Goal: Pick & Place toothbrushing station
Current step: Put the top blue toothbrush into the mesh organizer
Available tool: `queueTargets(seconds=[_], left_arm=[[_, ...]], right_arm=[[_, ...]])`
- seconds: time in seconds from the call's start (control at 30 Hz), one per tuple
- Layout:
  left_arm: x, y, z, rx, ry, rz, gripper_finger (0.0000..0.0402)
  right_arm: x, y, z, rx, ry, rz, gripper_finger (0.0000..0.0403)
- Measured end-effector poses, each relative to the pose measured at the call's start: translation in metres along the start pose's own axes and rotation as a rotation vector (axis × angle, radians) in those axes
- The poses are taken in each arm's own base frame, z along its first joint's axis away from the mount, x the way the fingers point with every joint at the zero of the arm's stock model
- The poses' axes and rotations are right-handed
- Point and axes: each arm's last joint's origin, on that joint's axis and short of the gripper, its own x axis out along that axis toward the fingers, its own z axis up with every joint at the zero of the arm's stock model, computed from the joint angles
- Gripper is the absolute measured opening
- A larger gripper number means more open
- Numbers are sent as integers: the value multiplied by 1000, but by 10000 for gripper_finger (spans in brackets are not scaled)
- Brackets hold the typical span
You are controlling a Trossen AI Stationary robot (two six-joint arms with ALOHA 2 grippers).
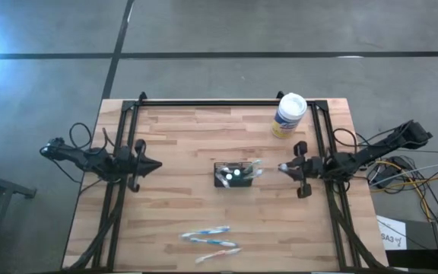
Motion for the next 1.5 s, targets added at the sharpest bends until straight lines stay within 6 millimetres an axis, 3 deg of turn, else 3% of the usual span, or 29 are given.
queueTargets(seconds=[0.13,0.37,0.6,0.87,1.17,1.37,1.5], left_arm=[[0,1,2,-17,-24,35,12],[1,1,17,-31,-70,137,19],[15,-7,38,25,-17,159,81],[52,-28,92,169,-1,173,152],[99,-53,142,213,26,178,157],[131,-63,149,284,62,199,161],[152,-66,143,336,66,217,162]], right_arm=[[-8,-4,-8,-1,16,-58,33],[-10,-6,-3,7,-16,-73,33],[0,-6,14,19,-58,-96,33],[46,1,58,-48,-72,-165,33],[112,16,86,-87,-32,-183,33],[149,23,83,-107,6,-211,33],[170,24,81,-122,18,-231,33]])
